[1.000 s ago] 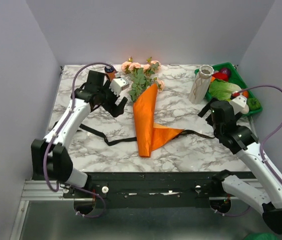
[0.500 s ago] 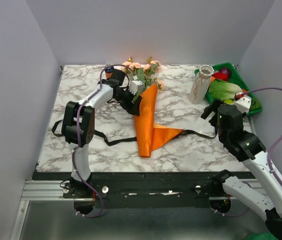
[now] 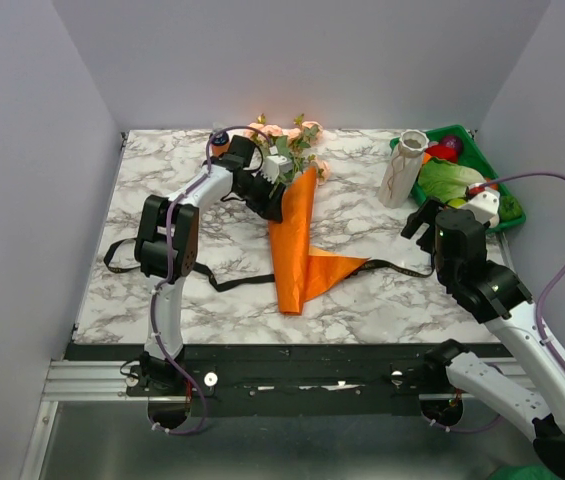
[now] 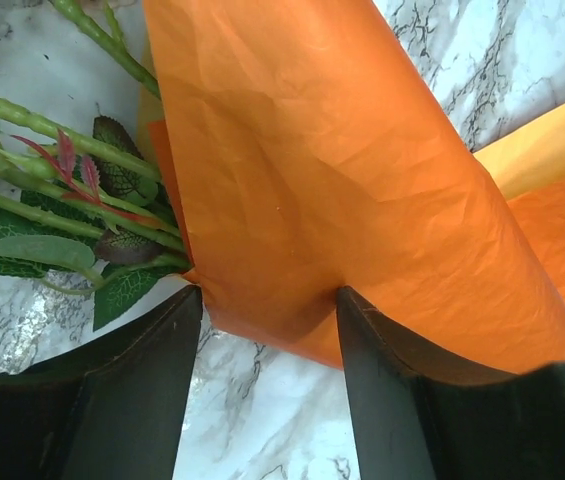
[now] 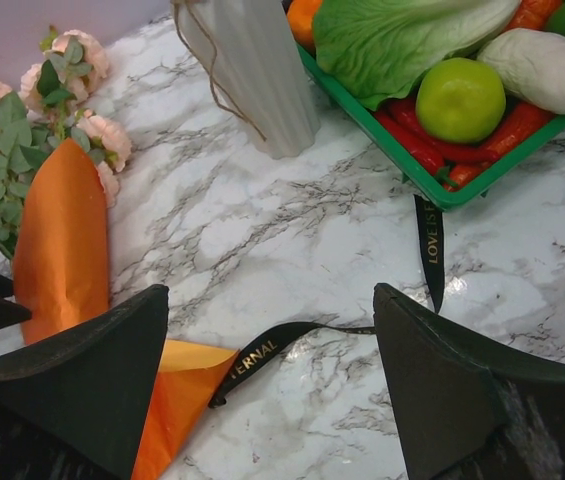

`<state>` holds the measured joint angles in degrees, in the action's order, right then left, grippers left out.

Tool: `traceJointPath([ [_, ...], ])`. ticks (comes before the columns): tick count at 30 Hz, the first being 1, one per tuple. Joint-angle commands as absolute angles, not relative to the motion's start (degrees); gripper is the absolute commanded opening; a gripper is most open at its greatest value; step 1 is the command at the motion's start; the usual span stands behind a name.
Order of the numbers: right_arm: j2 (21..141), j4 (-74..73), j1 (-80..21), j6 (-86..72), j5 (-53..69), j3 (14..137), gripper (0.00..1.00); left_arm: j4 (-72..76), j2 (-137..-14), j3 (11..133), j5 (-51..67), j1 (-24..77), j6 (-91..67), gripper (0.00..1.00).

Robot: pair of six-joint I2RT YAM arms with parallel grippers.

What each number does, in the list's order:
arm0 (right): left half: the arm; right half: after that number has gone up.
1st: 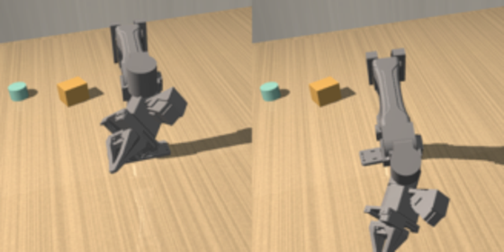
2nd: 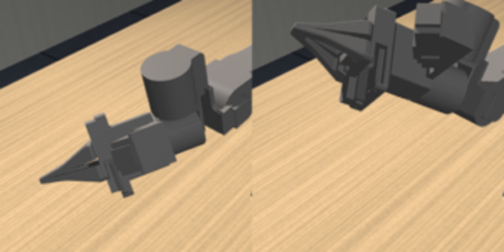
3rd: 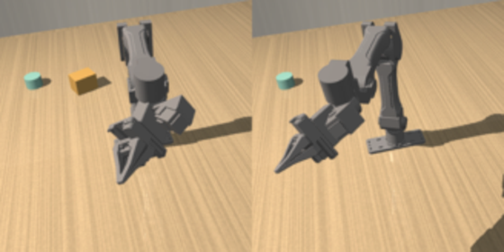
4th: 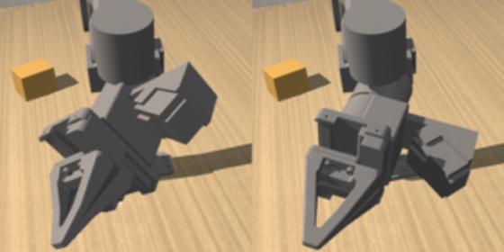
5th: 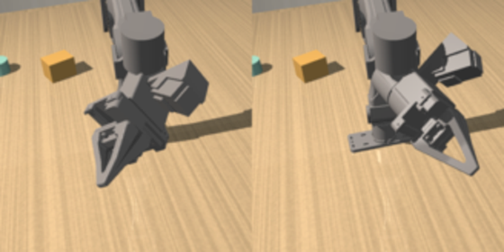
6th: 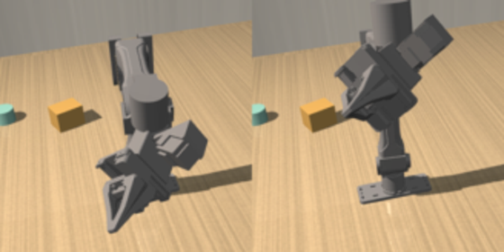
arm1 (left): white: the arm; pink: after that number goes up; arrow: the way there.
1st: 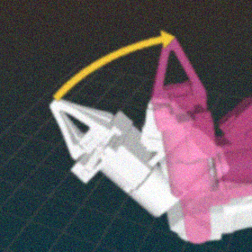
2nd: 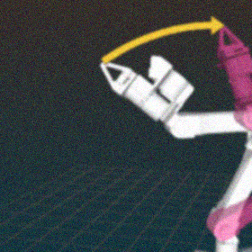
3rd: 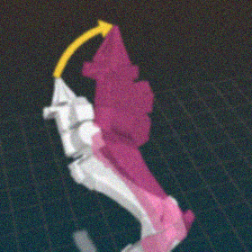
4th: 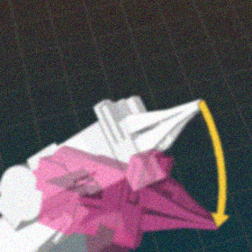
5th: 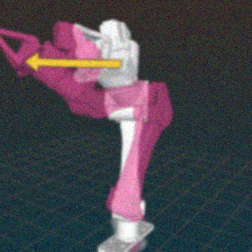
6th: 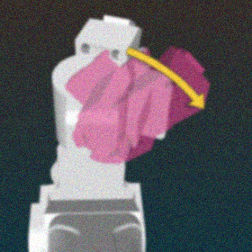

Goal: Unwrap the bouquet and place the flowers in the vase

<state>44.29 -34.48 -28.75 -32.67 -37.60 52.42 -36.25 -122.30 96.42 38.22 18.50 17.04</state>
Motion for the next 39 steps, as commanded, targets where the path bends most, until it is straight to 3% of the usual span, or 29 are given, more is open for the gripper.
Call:
traceJointPath([
  [1,44.38,-33.4,-29.09,-31.9,-36.48,52.12,0.88,-35.68,-122.96,98.26,40.87,18.55,16.96,0.49],
  [4,44.47,-33.31,-29.09,-32.08,-36.47,52.29,0.86,-35.95,-122.17,97.56,40.96,18.55,16.88,0.28],
  [10,44.03,-33.22,-29.18,-32.52,-36.65,52.82,0.85,-38.14,-119.45,98.17,40.52,18.63,16.88,0.0],
  [29,40.43,-32.43,-29.18,-33.57,-36.39,51.42,0.85,-48.42,-105.3,107.93,40.0,22.31,11.52,0.0],
  [30,40.17,-32.43,-29.18,-33.66,-36.56,51.15,0.86,-48.43,-105.03,108.1,39.12,23.37,10.73,0.03],
  [31,39.91,-32.34,-29.18,-33.92,-36.74,50.72,0.86,-48.43,-104.86,108.63,37.2,25.64,10.2,0.23],
  [33,39.73,-32.52,-29.18,-34.27,-37.0,50.45,0.89,-48.08,-104.85,109.07,35.43,27.41,8.97,0.48],
  [34,39.47,-32.87,-29.18,-34.36,-37.18,50.28,0.89,-48.16,-105.03,109.77,34.64,28.81,8.36,0.7],
  [38,38.59,-33.48,-29.18,-34.45,-38.05,50.01,0.91,-49.56,-105.82,109.78,32.71,28.83,8.78,0.98],
  [39,38.5,-33.66,-29.09,-34.45,-38.14,50.01,0.91,-50.27,-105.56,109.25,32.43,28.48,9.49,0.99],
])
